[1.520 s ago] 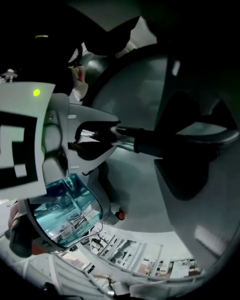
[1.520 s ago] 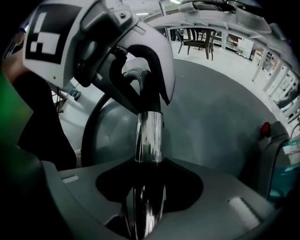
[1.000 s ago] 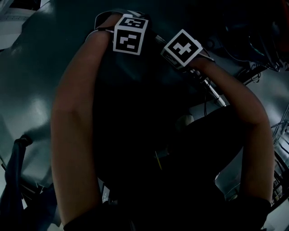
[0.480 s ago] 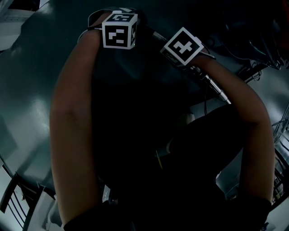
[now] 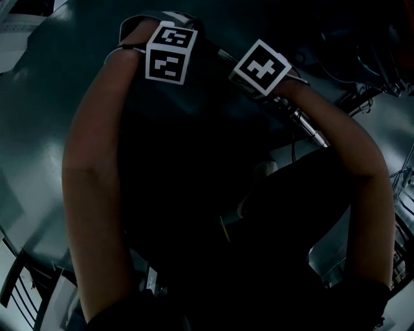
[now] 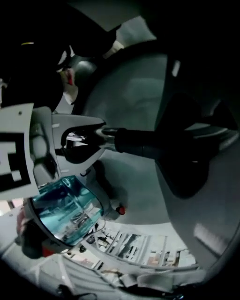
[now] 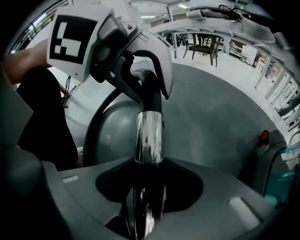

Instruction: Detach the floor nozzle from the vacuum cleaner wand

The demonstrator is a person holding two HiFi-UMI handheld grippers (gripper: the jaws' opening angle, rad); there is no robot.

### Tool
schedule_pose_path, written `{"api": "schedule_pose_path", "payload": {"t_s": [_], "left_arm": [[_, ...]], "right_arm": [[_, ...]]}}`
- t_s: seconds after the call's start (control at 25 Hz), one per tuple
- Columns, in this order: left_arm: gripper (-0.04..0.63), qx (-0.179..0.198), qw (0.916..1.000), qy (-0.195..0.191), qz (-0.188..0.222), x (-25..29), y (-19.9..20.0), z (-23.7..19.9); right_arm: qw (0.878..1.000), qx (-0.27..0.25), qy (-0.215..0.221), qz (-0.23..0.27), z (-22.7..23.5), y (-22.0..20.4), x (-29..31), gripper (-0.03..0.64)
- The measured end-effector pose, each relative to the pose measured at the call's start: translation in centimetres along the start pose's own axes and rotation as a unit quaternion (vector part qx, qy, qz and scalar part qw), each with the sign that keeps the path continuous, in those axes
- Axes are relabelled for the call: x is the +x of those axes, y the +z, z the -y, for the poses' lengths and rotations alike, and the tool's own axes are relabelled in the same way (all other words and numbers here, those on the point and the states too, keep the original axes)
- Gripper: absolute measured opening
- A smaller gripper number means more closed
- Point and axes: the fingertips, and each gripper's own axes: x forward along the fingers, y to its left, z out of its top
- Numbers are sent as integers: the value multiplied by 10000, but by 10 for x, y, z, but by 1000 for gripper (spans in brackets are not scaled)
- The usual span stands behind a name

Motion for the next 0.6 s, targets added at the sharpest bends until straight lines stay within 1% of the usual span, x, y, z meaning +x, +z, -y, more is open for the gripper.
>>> {"api": "schedule_pose_path", "payload": {"t_s": [0.08,0.16,0.28,0.4,0.48,0.56,0.6], "left_arm": [[150,323,9990,305,92,2,8,-4],[155,473,9975,450,253,0,16,-6],[166,572,9969,357,417,-3,32,-5],[161,692,9963,179,466,-2,41,1],[156,653,9965,34,517,-3,41,3],[156,466,9967,-12,661,-5,41,1],[158,331,9967,1,740,-7,40,-1]], "right_arm": [[10000,19,-54,-45,5,-6,-2,158],[9999,6,-102,-58,9,-9,-2,158],[9999,-13,-116,-62,10,-9,-3,160],[9999,-61,-122,-88,8,-7,0,160],[9999,-35,-47,-131,5,-8,0,160],[9999,26,-14,-102,6,-9,-2,160],[10000,34,-63,-41,8,-7,-4,159]]}}
